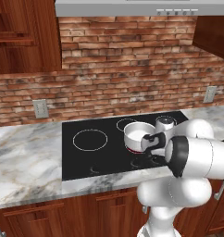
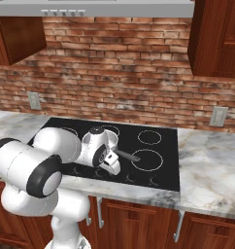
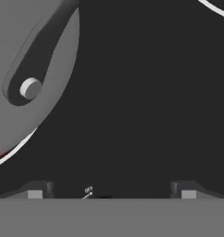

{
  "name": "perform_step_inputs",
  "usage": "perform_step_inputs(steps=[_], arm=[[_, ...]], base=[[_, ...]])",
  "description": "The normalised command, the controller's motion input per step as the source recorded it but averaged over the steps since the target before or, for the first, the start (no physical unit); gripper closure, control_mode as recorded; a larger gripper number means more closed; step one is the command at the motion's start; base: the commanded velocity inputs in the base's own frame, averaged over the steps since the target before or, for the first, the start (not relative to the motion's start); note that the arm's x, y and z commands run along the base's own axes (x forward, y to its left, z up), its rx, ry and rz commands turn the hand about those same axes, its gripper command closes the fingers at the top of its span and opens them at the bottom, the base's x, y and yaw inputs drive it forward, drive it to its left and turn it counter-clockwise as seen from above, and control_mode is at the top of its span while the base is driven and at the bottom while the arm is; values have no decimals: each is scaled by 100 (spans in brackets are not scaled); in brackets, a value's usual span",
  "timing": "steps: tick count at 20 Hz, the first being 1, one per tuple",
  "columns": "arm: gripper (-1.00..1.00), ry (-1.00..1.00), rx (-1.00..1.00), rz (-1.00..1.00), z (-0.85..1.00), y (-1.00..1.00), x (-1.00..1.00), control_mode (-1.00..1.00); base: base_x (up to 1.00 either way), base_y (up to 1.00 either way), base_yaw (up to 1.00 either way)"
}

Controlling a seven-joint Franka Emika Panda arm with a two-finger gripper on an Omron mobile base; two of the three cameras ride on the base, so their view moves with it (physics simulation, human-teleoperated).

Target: Turn off the front center burner of the stove.

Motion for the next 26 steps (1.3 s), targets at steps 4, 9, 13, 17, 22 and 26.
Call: perform_step_inputs(steps=[4,9,13,17,22,26], arm=[[-100,0,1,-1,0,18,-22,-100],[-100,0,0,0,-3,16,-29,-100],[-100,0,0,0,-12,2,-9,-100],[-100,0,0,0,-12,0,8,-100],[-100,0,1,-1,-1,0,8,-100],[-100,0,1,-1,0,0,0,-100]], base=[[0,0,0],[0,0,0],[0,0,0],[0,0,0],[0,0,0],[0,0,0]])
